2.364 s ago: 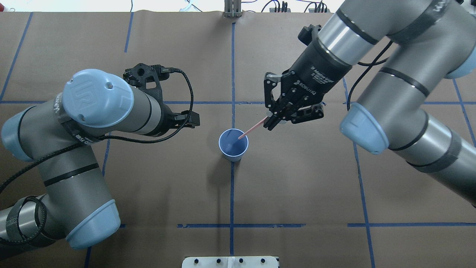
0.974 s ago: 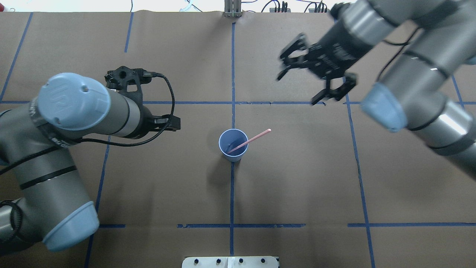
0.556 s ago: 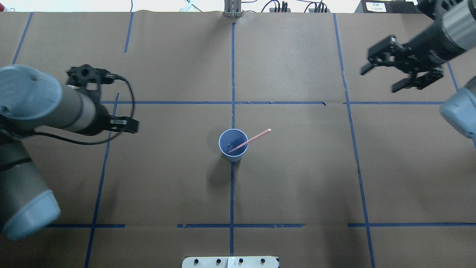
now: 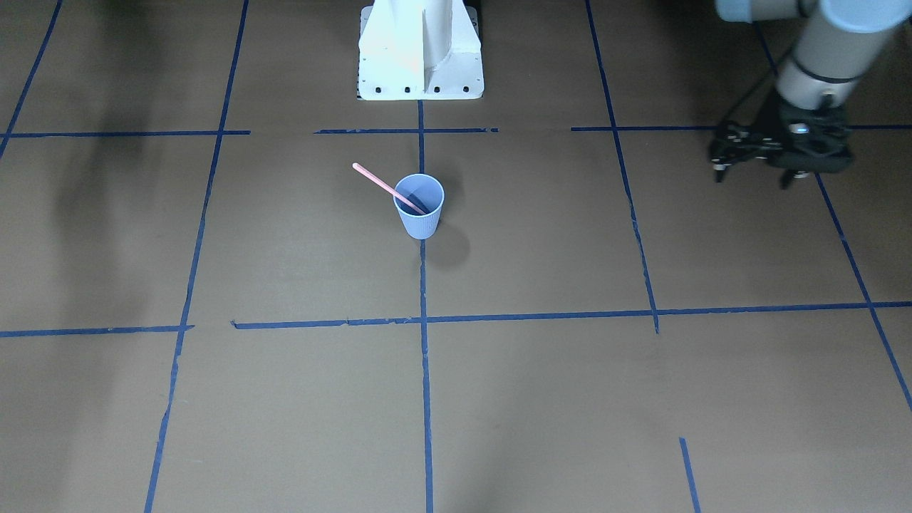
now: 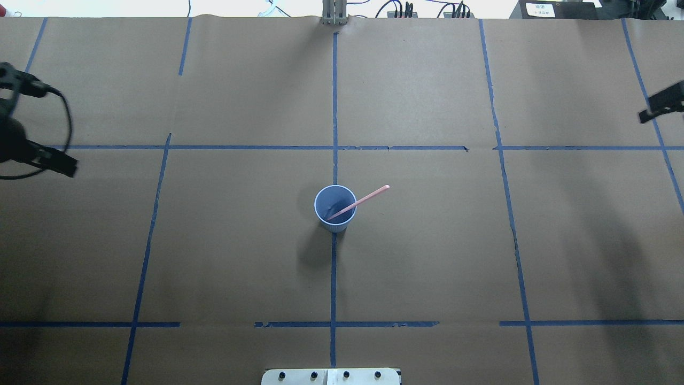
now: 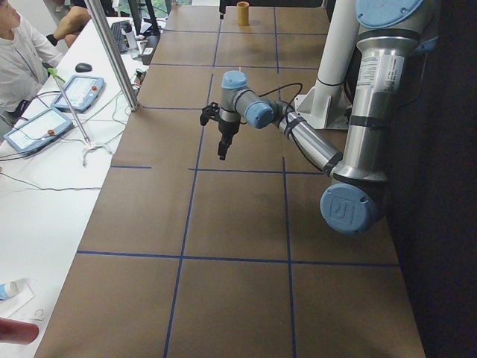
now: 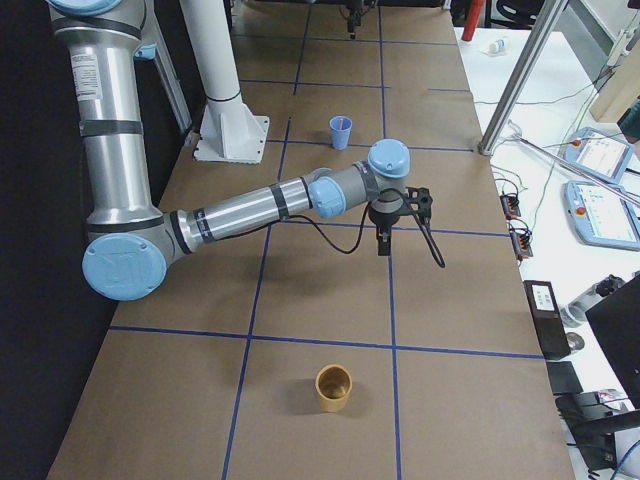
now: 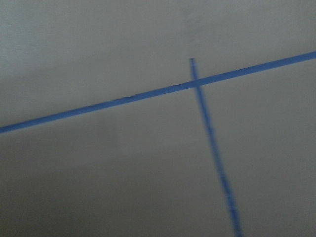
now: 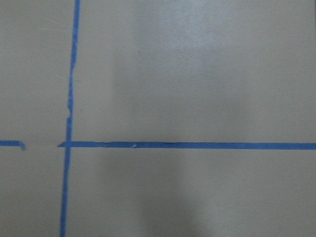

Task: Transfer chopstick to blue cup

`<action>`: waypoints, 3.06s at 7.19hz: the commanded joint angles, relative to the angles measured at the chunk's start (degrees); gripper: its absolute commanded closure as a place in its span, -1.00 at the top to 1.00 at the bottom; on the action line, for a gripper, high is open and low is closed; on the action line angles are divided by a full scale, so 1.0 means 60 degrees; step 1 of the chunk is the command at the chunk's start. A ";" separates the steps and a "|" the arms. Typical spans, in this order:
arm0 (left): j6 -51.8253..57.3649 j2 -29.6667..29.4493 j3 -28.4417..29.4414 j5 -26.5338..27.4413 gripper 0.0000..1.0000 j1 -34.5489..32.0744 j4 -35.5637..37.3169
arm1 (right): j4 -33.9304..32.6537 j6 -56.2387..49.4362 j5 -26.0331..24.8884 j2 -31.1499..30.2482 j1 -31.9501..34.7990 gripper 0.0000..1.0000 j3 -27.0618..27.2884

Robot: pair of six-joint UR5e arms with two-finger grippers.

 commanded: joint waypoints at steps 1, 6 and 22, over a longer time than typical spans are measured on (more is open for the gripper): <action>0.3305 0.0417 0.1406 -0.1685 1.00 -0.2489 0.0042 | -0.0022 -0.3465 0.0255 -0.0313 0.1563 1.00 -0.1577; 0.6339 -0.0359 0.4564 -0.2632 1.00 -0.5211 0.0507 | -0.1062 -0.5736 0.0155 -0.0240 0.2524 1.00 -0.2069; 0.4594 0.1367 0.2924 -0.3570 1.00 -0.5153 0.0248 | -0.0564 -0.4248 -0.0183 -0.0416 0.2392 1.00 -0.1952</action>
